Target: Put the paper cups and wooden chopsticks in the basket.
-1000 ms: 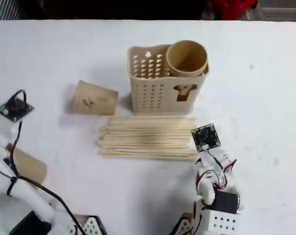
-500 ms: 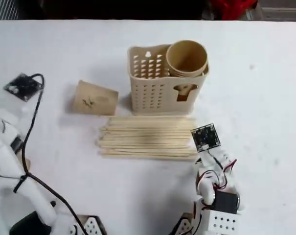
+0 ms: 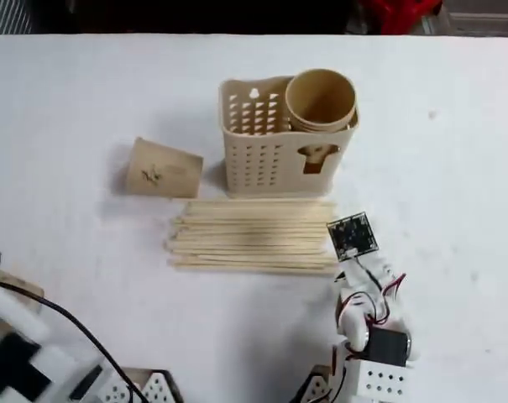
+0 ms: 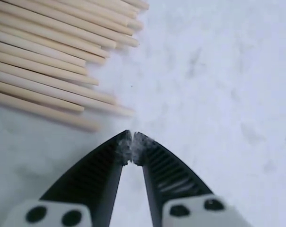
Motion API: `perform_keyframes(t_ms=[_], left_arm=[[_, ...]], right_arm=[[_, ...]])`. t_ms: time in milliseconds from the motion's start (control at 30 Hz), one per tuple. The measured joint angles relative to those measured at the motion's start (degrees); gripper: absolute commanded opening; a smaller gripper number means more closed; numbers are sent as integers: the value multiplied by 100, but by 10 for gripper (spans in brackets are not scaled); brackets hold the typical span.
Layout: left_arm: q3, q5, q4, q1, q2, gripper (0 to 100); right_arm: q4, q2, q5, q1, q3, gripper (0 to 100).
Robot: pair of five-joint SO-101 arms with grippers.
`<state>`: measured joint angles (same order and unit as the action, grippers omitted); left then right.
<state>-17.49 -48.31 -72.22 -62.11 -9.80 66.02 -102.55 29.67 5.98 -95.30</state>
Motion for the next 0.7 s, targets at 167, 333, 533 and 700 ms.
perform_keyframes(t_ms=[167,333,533,700], left_arm=[[633,26,0,-457,1125,310],[993,-255,-360,-686,1960,309],[1002,-1090,-1811,-659,2347,233],[1002,-1714,-2822,-659,2347,150]], right_arm=[[0,0,0,0,0,18],[0,0,0,0,0,18],[0,0,0,0,0,18],[0,0,0,0,0,18]])
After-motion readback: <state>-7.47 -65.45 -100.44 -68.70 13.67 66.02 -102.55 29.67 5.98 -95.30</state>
